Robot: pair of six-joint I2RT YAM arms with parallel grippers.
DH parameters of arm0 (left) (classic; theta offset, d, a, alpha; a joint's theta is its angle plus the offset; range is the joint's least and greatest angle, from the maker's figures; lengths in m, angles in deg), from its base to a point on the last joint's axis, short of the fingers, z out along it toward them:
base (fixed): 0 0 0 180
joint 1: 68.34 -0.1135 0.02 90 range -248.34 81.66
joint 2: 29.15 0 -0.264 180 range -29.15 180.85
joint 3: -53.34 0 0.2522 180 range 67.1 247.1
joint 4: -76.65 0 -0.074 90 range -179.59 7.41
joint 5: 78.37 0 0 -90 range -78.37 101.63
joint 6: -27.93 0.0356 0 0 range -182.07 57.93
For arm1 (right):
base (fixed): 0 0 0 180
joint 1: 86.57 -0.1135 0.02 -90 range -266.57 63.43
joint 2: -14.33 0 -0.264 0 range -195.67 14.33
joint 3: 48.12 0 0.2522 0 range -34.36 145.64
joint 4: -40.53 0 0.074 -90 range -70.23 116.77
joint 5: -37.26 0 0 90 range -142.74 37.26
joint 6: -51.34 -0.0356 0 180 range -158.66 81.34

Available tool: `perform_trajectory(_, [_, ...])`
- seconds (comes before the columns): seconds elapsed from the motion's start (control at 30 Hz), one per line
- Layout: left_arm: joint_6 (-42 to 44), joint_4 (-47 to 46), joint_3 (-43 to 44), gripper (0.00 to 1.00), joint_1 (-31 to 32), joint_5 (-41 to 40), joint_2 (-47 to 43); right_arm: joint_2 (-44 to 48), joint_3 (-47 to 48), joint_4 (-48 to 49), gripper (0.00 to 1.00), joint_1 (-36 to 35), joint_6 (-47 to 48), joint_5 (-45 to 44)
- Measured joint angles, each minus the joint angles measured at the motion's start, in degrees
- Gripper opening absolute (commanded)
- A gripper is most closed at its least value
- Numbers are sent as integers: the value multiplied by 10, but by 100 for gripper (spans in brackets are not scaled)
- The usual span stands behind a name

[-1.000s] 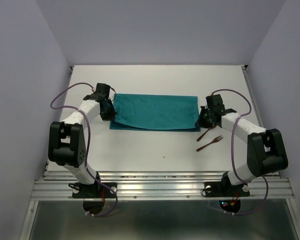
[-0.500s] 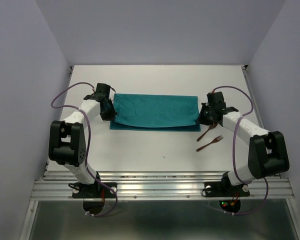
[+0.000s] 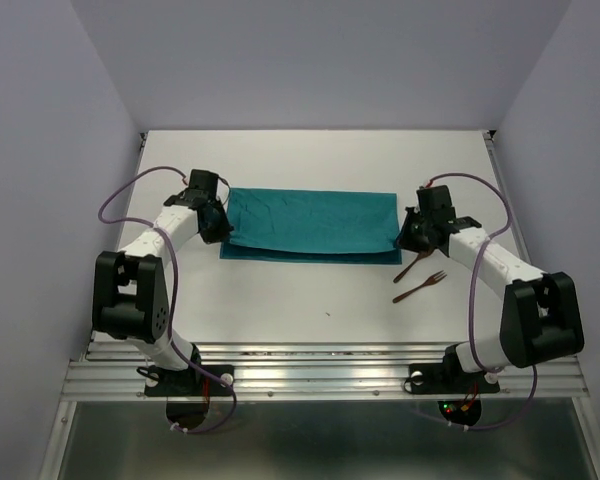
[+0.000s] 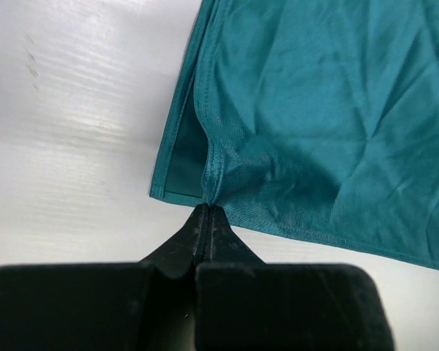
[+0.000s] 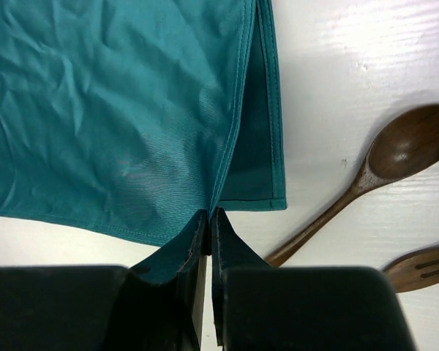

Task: Fold the napkin into a case and place the utensils inside
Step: Smooth out the rectangle-folded napkin at the center of the board.

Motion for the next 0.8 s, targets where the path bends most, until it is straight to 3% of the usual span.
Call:
perform_trajectory(0.23, [-9, -13, -40, 0, 0, 1, 22, -27, -18, 2, 3, 0, 1, 16])
perform_trajectory(0.8, [-16, -25, -43, 0, 0, -4, 29, -39, -31, 3, 5, 0, 4, 23])
